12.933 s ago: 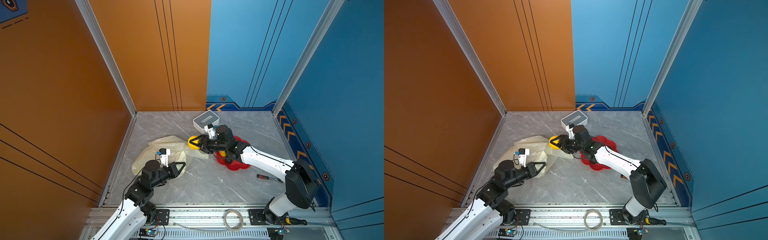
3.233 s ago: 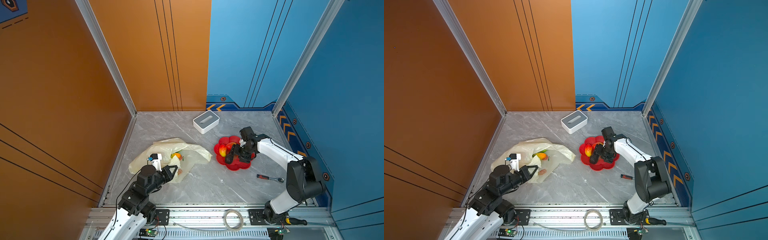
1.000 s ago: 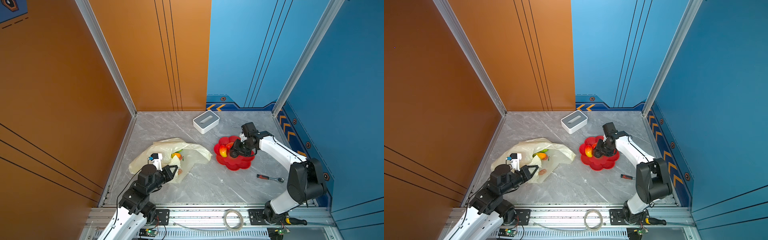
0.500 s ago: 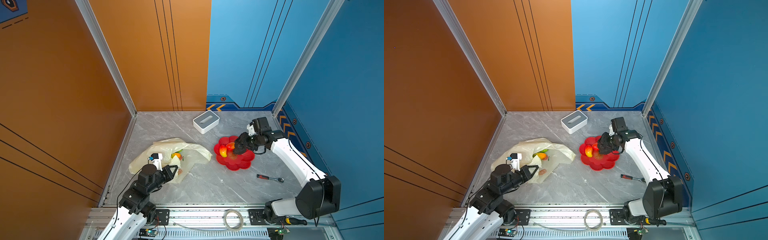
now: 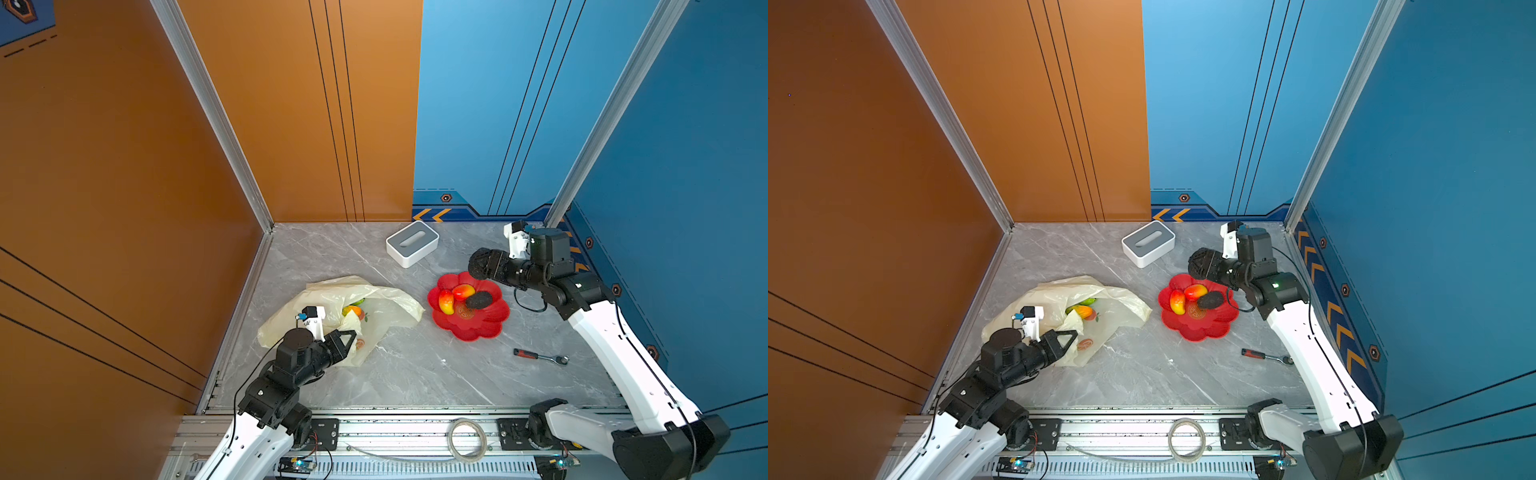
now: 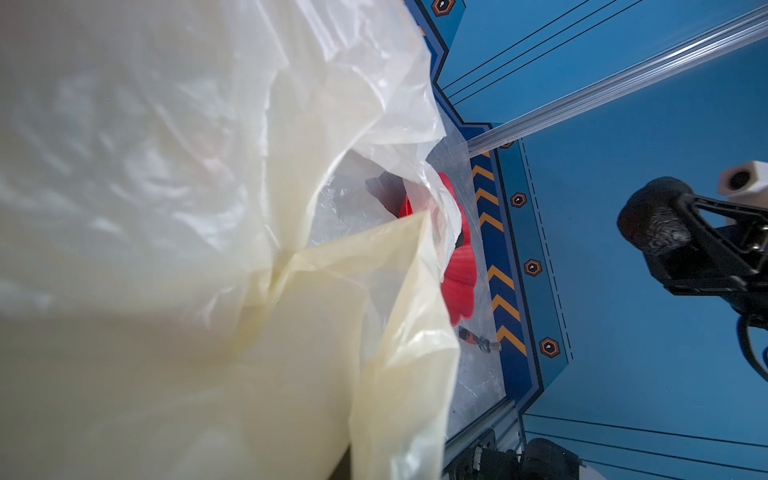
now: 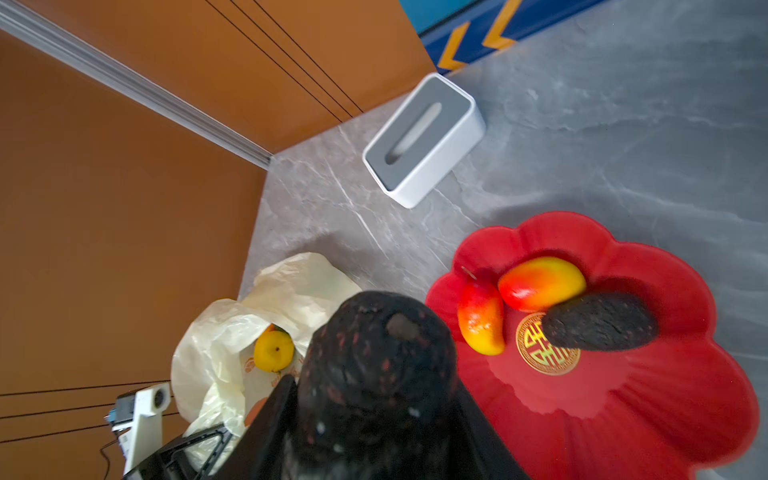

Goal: Place the fruits into the plastic bag
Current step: 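Lift the dark avocado with the right gripper out of the bowl, then carry the avocado into the bag mouth held by the left gripper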

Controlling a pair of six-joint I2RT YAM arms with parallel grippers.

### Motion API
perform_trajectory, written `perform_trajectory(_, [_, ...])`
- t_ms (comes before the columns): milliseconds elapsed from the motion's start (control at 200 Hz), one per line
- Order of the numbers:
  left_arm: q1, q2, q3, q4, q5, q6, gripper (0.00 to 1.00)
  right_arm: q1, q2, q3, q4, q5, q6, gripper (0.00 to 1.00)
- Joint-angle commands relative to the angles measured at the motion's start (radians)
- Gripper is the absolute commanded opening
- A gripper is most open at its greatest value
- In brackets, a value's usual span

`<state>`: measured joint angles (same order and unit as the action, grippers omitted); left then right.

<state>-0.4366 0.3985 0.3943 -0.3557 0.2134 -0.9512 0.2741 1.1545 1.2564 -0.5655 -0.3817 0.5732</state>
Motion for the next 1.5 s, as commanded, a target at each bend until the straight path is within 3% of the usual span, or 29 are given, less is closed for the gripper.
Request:
perform_trajectory(0, [0.009, -0.004, 0.001, 0.026, 0.023, -0.007, 0.0, 0.021, -0.041, 0.024, 0.121, -0.029, -0.009, 0.37])
perform_trajectory(290, [0.009, -0.003, -0.01, 0.041, 0.028, -0.014, 0.0, 0.143, -0.069, 0.042, 0.233, -0.046, -0.054, 0.36])
perform_trajectory(746, [0.009, 0.0, -0.006, 0.041, 0.034, -0.017, 0.0, 0.421, 0.011, 0.163, 0.131, 0.123, -0.282, 0.36])
perform_trajectory(1101, [0.009, 0.013, -0.005, 0.044, 0.039, -0.017, 0.0, 0.667, 0.131, 0.272, -0.006, 0.326, -0.465, 0.36])
perform_trajectory(1372, [0.009, 0.017, 0.0, 0.043, 0.041, -0.017, 0.0, 0.865, 0.308, 0.392, -0.159, 0.578, -0.651, 0.35])
perform_trajectory(1497, [0.009, 0.013, 0.001, 0.036, 0.04, -0.014, 0.0, 0.915, 0.388, 0.42, -0.193, 0.629, -0.682, 0.35])
